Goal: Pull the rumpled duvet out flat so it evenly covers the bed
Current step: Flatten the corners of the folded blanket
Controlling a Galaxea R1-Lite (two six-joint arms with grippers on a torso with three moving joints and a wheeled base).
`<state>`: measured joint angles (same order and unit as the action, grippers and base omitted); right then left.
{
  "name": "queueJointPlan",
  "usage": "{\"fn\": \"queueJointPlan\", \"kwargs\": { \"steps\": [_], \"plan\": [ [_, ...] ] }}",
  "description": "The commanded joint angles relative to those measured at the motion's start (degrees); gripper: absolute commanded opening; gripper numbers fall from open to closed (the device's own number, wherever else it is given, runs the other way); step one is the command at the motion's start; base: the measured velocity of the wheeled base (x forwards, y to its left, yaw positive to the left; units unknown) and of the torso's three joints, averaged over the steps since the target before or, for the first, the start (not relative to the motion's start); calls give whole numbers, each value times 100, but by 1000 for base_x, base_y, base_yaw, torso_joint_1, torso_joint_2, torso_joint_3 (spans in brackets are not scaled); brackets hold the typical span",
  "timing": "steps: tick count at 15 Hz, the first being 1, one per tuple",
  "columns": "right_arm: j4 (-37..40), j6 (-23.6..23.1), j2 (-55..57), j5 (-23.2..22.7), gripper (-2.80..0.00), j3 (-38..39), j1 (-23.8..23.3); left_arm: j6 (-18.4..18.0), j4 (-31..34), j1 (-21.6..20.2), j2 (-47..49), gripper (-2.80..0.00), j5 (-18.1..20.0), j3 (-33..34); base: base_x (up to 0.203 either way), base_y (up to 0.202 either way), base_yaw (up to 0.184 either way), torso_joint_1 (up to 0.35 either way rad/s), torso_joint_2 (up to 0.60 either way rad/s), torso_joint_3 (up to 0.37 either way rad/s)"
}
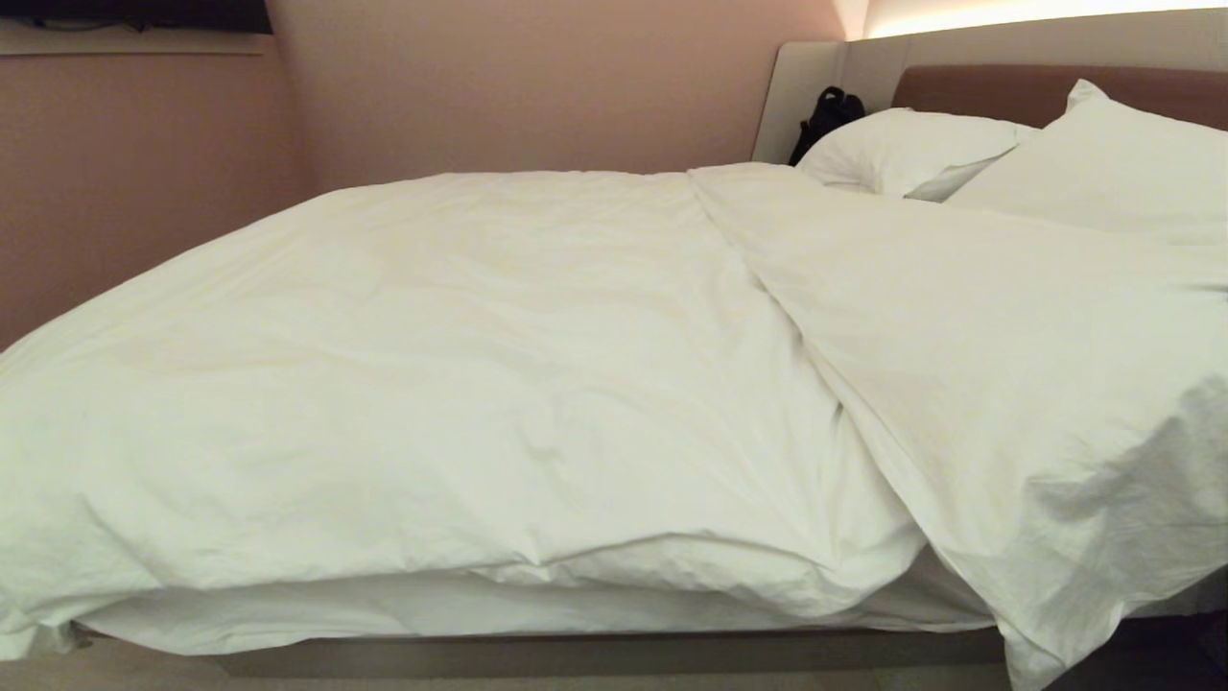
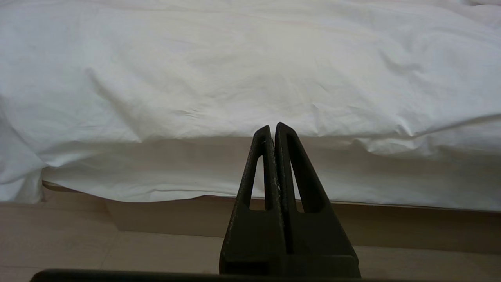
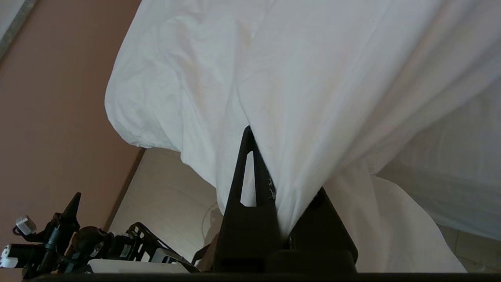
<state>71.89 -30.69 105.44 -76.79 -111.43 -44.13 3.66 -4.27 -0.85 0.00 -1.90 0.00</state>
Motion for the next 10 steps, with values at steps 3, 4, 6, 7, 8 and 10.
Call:
{"fn": "queueJointPlan", "kwargs": {
  "steps": [3,4,6,7,8,10],
  "plan": [
    [114,4,-470,398,-280,30,199,3,-4,-3,1,-280,-3,0,0,0,0,0,0,0],
    [151,9,-563,726,-280,63,324,3,-4,-3,1,-280,-3,0,0,0,0,0,0,0],
    [229,29,-681,1430,-280,85,614,3,-4,-3,3,-280,-3,0,0,0,0,0,0,0],
    [263,69,-704,1824,-280,88,772,3,-4,-3,6,-280,-3,0,0,0,0,0,0,0],
    [275,133,-703,2192,-280,101,918,3,-4,-3,1,-280,-3,0,0,0,0,0,0,0],
    [246,199,-654,2728,-280,171,1081,3,-4,-3,0,-280,-3,0,0,0,0,0,0,0]
  ]
}}
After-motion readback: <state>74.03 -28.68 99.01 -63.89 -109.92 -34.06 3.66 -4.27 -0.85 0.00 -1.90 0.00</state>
